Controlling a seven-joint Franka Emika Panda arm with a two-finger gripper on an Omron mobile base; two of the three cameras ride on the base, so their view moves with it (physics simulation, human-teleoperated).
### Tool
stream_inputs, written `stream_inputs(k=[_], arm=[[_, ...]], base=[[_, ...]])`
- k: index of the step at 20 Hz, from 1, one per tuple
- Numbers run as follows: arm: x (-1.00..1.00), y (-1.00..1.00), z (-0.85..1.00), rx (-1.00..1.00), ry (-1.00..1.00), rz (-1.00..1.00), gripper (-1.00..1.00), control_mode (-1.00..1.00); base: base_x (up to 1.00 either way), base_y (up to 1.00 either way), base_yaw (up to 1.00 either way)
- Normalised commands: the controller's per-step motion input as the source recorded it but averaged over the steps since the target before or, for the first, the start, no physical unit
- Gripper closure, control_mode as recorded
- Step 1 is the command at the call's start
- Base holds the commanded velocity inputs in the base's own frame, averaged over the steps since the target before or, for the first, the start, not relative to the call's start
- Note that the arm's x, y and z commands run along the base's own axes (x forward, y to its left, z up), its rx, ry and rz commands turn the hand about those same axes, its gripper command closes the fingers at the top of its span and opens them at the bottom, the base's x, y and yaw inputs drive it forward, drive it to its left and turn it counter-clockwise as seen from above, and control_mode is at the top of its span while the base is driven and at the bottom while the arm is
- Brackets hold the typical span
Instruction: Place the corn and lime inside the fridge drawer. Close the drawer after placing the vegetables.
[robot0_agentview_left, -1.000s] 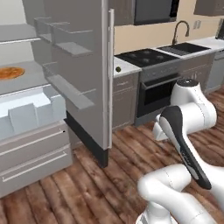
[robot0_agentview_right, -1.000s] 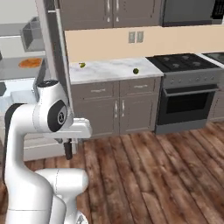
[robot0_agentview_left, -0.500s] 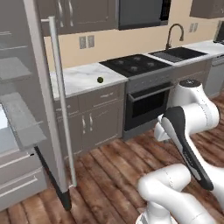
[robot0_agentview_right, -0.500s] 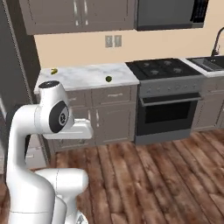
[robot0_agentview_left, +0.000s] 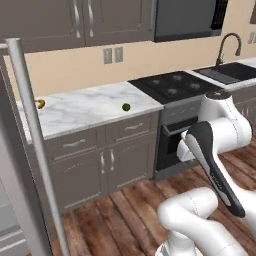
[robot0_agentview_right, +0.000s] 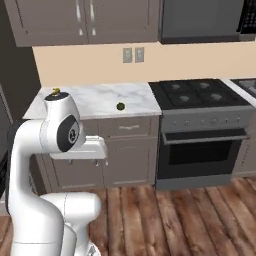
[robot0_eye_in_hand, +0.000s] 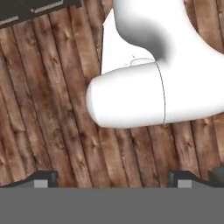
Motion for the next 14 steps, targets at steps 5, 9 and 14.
stream_inputs(k=[5,9,14], arm=[[0.0,0.0,0.0,0.0,0.0,0.0,-1.0,1.0],[0.0,0.0,0.0,0.0,0.0,0.0,-1.0,1.0],[0.0,0.0,0.0,0.0,0.0,0.0,-1.0,1.0]], base=[[1.0,-0.03,0.34],[1.0,0.0,0.33],[0.72,-0.12,0.16]])
